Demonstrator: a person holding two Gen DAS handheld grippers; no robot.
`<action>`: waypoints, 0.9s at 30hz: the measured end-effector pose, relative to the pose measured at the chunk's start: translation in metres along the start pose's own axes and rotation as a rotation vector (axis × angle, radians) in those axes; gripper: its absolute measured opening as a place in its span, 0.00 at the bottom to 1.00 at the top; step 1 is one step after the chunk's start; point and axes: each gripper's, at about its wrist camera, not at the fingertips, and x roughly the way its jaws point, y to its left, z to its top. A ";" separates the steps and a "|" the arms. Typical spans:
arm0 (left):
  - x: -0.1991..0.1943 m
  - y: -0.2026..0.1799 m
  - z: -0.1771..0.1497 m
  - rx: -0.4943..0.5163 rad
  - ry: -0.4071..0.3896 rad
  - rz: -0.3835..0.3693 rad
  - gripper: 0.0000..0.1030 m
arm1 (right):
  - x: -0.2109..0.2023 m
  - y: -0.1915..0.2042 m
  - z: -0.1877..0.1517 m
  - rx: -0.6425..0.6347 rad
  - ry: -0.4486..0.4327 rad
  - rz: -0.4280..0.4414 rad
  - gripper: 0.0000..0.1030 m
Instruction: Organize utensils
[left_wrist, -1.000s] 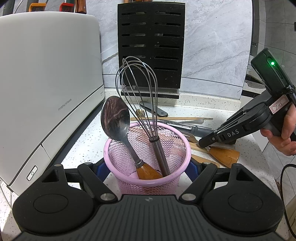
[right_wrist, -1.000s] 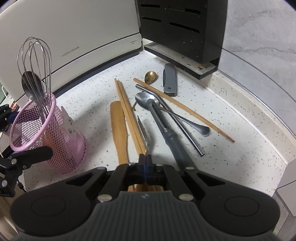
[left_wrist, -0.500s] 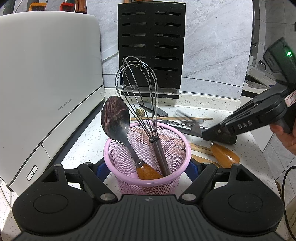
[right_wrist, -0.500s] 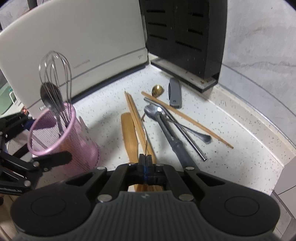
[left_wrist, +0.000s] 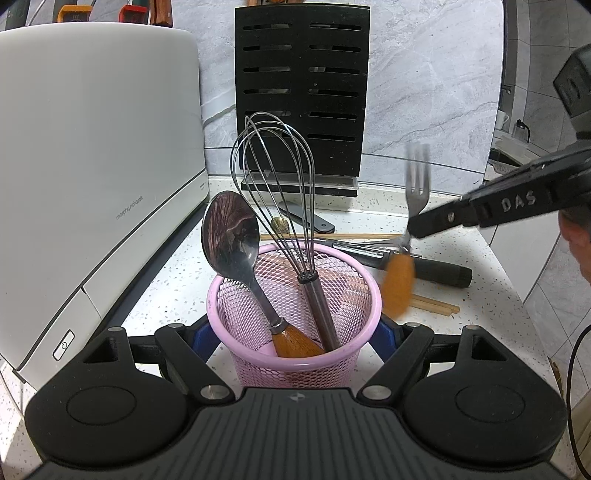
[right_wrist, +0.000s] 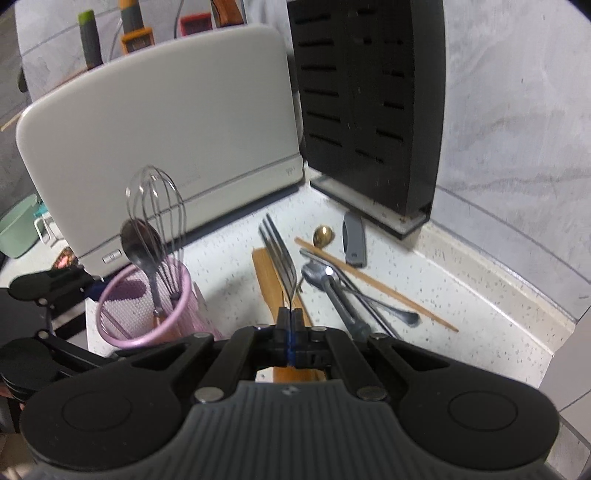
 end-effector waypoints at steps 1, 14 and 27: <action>0.000 0.000 0.000 0.000 0.000 0.000 0.90 | -0.002 0.000 0.001 0.000 -0.012 0.003 0.00; 0.000 -0.001 0.000 -0.001 0.000 -0.003 0.90 | -0.047 0.021 0.019 0.008 -0.229 0.105 0.00; 0.000 -0.002 0.000 0.000 0.000 -0.006 0.90 | -0.045 0.033 0.026 0.004 -0.245 0.137 0.00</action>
